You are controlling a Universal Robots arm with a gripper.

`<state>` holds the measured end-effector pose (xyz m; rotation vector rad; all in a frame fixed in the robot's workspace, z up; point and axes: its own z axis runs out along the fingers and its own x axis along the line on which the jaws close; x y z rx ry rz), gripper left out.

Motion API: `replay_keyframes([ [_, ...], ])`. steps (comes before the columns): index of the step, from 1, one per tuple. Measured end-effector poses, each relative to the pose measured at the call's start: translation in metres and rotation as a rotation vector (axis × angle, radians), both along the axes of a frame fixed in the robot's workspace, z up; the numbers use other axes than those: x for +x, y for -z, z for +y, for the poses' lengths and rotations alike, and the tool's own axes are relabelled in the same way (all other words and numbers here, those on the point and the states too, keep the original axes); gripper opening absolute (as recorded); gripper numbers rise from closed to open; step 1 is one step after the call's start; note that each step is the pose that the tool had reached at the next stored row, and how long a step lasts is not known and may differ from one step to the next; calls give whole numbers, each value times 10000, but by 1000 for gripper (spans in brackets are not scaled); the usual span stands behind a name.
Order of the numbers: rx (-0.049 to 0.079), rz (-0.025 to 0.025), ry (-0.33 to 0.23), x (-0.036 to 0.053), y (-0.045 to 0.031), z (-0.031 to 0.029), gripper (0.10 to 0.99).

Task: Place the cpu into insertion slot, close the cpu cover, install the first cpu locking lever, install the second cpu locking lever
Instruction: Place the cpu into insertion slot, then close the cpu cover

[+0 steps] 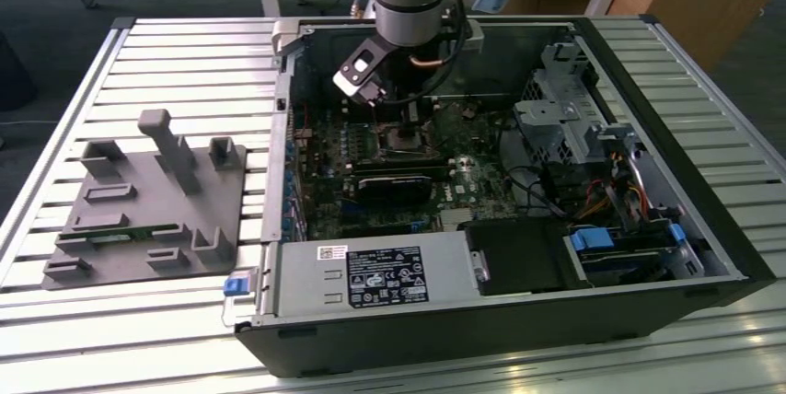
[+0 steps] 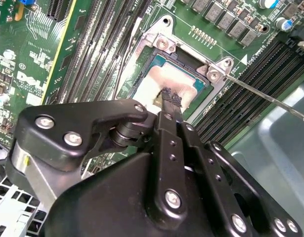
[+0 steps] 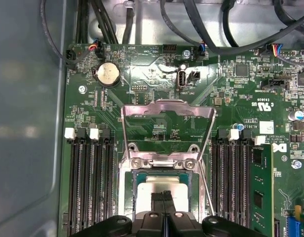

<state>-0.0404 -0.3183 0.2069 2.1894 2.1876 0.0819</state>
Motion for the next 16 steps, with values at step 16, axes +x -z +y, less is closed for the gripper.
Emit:
replay_keyframes([
  [16, -1, 1, 1, 0, -74, 0, 106],
])
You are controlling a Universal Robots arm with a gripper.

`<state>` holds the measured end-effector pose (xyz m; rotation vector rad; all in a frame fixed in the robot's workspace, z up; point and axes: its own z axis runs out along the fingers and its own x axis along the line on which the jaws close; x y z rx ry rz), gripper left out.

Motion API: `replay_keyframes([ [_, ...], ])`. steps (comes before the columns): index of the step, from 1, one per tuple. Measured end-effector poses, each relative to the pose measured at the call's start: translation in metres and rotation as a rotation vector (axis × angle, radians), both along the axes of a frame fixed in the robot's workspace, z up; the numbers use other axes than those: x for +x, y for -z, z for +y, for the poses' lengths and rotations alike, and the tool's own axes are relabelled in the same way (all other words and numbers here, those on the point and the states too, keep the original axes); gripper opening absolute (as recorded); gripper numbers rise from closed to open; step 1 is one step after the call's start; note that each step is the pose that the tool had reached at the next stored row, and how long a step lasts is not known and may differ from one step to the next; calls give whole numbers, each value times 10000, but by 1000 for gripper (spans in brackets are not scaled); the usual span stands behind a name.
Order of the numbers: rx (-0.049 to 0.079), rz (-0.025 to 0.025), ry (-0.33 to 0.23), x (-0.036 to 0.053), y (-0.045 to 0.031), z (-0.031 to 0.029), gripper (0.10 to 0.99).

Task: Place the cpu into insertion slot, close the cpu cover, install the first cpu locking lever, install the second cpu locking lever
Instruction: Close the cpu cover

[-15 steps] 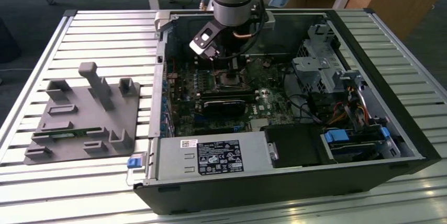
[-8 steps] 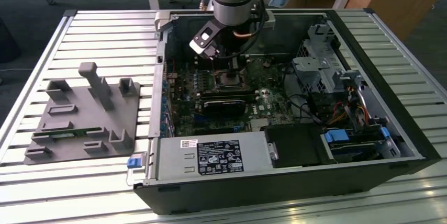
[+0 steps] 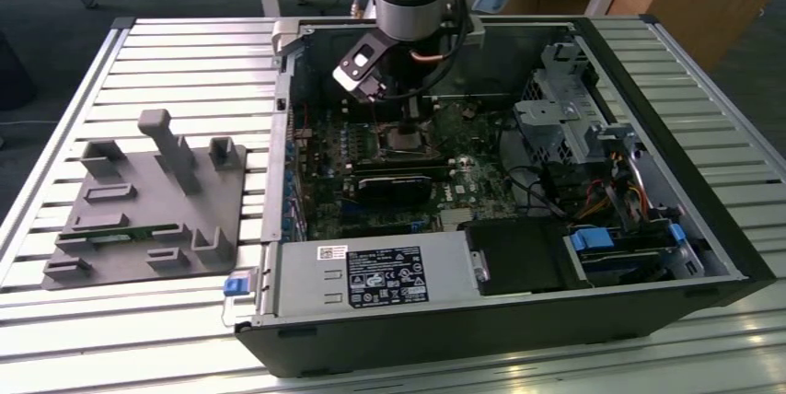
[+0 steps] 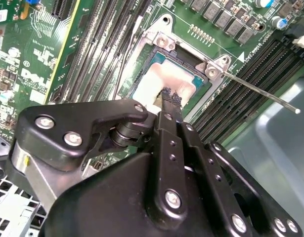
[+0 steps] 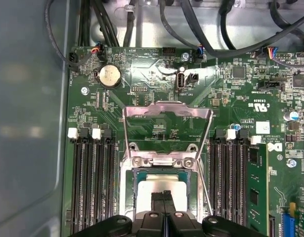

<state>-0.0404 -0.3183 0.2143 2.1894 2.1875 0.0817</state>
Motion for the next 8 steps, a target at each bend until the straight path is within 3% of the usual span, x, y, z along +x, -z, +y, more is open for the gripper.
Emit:
replay_keyframes([
  [8, 0, 0, 0, 0, -128, 0, 106],
])
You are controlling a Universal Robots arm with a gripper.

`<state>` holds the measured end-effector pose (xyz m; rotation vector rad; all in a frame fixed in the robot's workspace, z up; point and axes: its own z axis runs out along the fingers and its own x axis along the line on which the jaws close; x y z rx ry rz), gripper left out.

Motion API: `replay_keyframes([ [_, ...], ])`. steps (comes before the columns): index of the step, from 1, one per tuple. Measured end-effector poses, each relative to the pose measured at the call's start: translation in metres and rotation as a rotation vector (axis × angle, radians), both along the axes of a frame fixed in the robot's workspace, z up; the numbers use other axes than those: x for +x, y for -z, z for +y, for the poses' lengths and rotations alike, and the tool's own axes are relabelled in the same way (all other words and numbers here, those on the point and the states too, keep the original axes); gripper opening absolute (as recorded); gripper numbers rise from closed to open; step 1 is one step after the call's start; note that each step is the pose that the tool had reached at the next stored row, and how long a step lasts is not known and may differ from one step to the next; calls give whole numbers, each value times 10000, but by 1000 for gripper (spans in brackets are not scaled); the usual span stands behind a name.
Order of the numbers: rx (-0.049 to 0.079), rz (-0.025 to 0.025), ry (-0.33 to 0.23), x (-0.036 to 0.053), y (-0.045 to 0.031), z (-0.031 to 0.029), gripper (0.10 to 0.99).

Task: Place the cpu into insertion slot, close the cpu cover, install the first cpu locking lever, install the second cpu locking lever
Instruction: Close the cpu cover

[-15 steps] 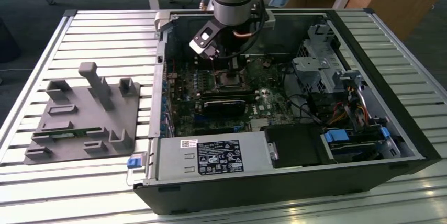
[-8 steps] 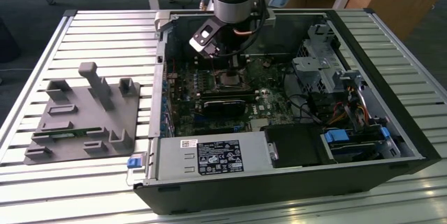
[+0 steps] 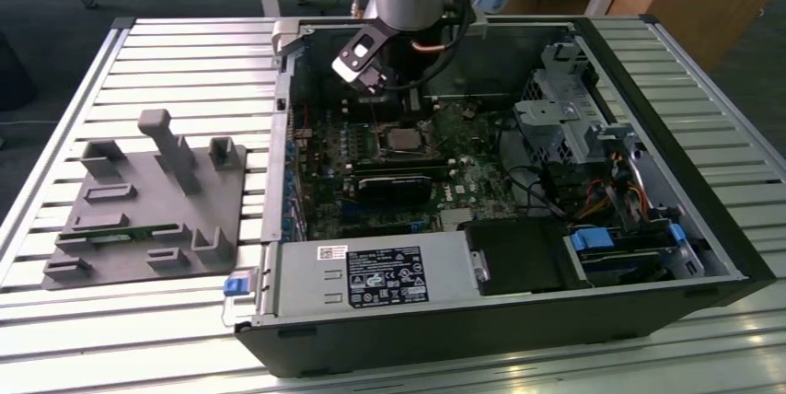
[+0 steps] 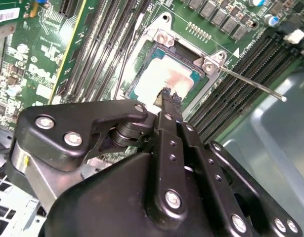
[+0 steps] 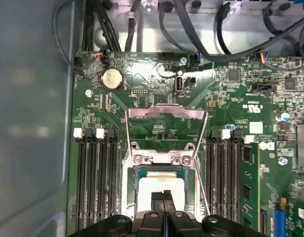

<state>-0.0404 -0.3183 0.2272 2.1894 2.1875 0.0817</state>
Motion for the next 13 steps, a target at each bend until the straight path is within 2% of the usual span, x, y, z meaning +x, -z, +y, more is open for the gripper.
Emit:
replay_keyframes([
  [8, 0, 0, 0, 0, -155, 0, 106],
  [13, 0, 0, 0, 0, -288, 0, 106],
])
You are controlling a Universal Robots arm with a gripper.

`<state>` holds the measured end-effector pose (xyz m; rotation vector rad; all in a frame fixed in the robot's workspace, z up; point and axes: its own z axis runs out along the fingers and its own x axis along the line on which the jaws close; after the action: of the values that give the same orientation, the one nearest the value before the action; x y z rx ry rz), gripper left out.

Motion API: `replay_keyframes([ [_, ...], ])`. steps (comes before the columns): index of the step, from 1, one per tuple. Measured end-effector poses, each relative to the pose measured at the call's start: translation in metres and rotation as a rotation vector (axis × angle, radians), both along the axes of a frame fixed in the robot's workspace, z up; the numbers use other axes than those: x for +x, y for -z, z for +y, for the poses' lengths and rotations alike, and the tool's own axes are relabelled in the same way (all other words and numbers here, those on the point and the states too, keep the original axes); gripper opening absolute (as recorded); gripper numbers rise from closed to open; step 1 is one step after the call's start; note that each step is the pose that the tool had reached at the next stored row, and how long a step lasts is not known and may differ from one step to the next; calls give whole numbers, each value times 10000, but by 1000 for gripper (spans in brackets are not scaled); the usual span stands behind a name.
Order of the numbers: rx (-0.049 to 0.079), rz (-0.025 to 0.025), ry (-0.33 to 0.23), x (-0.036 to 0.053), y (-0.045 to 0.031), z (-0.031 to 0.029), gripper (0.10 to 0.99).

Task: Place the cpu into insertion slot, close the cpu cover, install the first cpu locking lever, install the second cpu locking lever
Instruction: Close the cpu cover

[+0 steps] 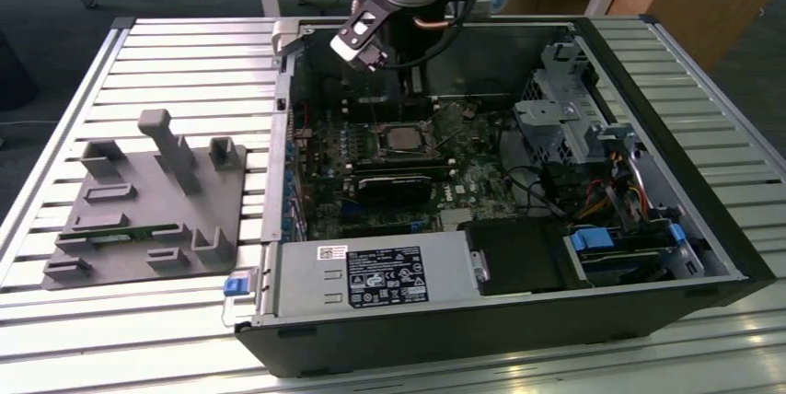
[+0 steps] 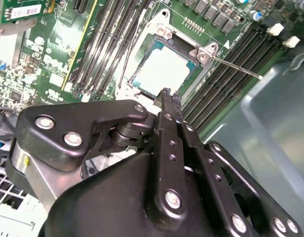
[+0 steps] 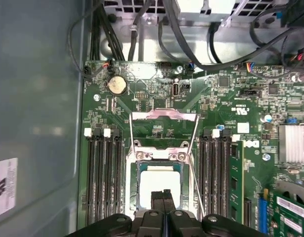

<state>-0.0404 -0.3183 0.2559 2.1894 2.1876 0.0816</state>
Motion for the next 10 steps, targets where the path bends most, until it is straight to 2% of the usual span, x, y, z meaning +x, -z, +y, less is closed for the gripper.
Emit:
replay_keyframes([
  [7, 0, 0, 2, 0, -157, 0, 106],
  [10, 3, 1, 5, 4, -179, -1, 106],
])
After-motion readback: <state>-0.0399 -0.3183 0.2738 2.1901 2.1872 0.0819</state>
